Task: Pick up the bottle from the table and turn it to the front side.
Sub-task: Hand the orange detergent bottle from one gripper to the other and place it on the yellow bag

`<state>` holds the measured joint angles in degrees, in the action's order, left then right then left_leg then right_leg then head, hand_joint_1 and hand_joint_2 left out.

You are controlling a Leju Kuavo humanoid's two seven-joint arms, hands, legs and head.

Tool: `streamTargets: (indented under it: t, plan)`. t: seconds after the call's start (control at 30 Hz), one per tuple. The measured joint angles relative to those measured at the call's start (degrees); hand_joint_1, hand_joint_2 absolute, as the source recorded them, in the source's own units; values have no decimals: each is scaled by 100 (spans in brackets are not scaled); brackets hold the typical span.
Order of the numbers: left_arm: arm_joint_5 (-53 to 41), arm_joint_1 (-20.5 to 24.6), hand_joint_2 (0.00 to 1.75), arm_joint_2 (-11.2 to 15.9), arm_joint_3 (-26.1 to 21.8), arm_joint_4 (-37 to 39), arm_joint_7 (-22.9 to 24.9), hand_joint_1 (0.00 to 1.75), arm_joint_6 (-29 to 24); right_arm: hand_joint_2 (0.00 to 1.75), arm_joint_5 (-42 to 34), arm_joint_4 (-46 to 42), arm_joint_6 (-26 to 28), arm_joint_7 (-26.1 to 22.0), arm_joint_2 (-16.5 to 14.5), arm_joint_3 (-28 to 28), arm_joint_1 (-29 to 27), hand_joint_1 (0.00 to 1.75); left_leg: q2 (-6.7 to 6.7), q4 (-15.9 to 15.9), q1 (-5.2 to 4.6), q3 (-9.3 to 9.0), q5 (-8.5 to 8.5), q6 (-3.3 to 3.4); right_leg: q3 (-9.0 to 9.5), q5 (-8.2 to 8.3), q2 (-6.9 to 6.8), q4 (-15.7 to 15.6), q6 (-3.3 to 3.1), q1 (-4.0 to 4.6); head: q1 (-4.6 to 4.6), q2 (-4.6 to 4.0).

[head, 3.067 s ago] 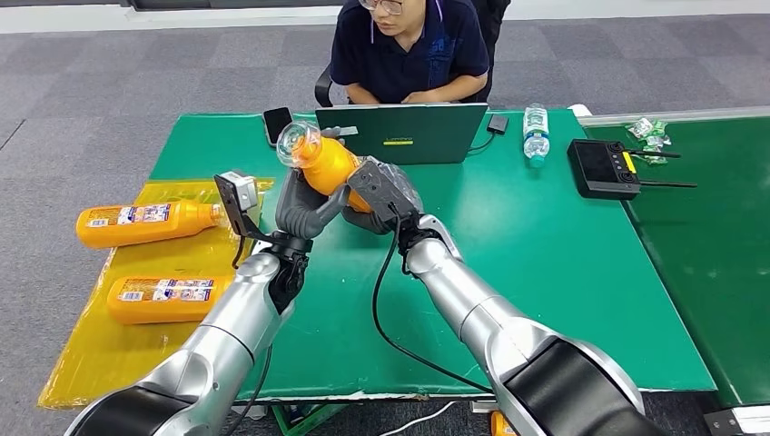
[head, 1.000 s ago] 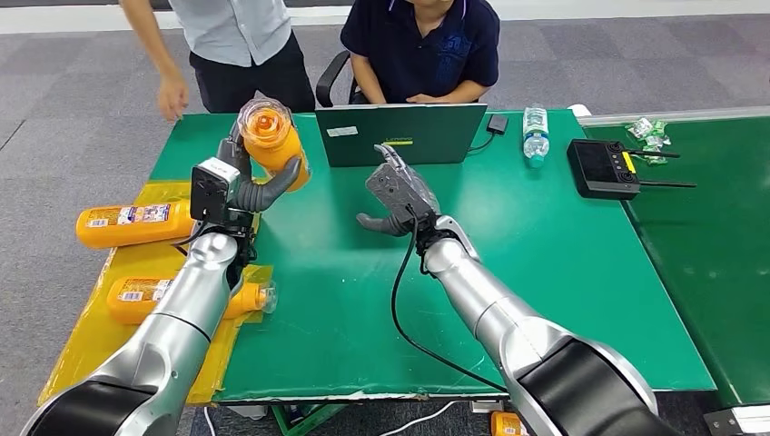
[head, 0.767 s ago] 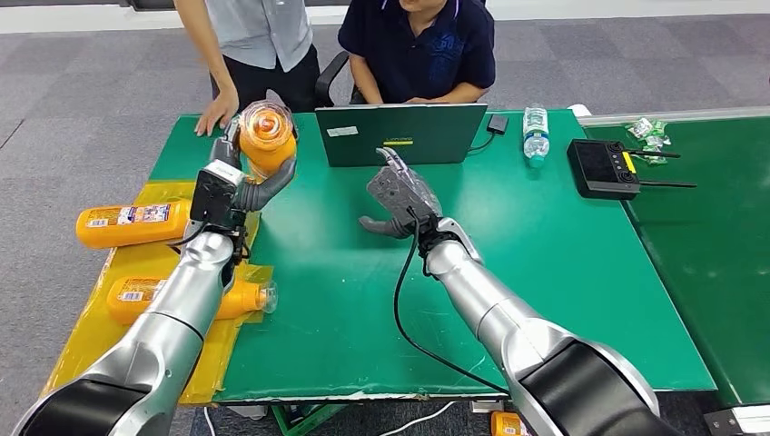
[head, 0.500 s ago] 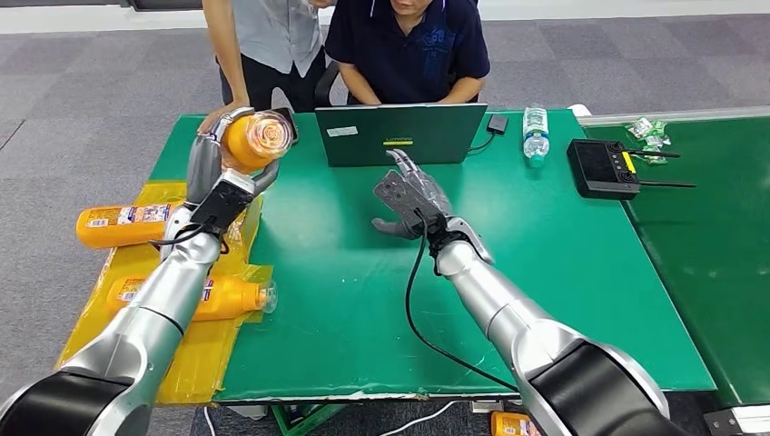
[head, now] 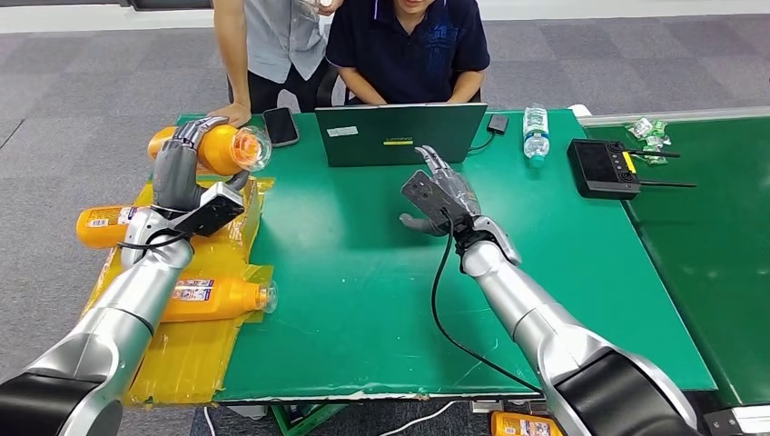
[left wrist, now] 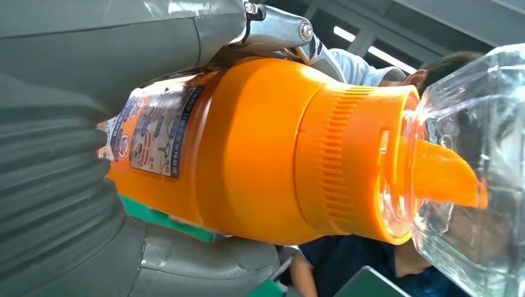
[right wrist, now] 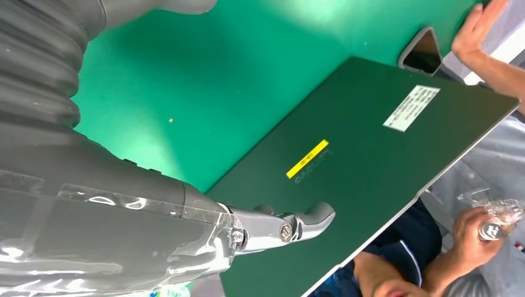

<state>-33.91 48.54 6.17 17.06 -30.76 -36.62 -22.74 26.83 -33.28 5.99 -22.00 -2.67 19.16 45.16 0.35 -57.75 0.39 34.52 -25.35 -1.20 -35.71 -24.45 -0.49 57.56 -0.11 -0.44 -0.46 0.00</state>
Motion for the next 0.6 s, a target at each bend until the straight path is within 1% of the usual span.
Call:
streamTargets:
  t: [0.17,0.33,0.6]
  plan:
    - [-300,-84,175,140,-9,-2,14,175,-180,175,13,-257,-29,44,224,22,-114,0,0,0,0,0,0,0,0,0,0,0,0,0,0,0]
    - [-968,-183,175,272,-10,-2,367,175,-489,175,108,-490,-52,144,499,70,-229,0,-1,0,0,0,0,0,1,0,-1,0,0,0,0,0]
    - [-1949,-499,175,611,-12,37,719,175,-908,175,139,-1185,-101,290,1096,73,-818,0,-2,0,0,1,-3,3,0,-2,-3,-1,1,0,0,0]
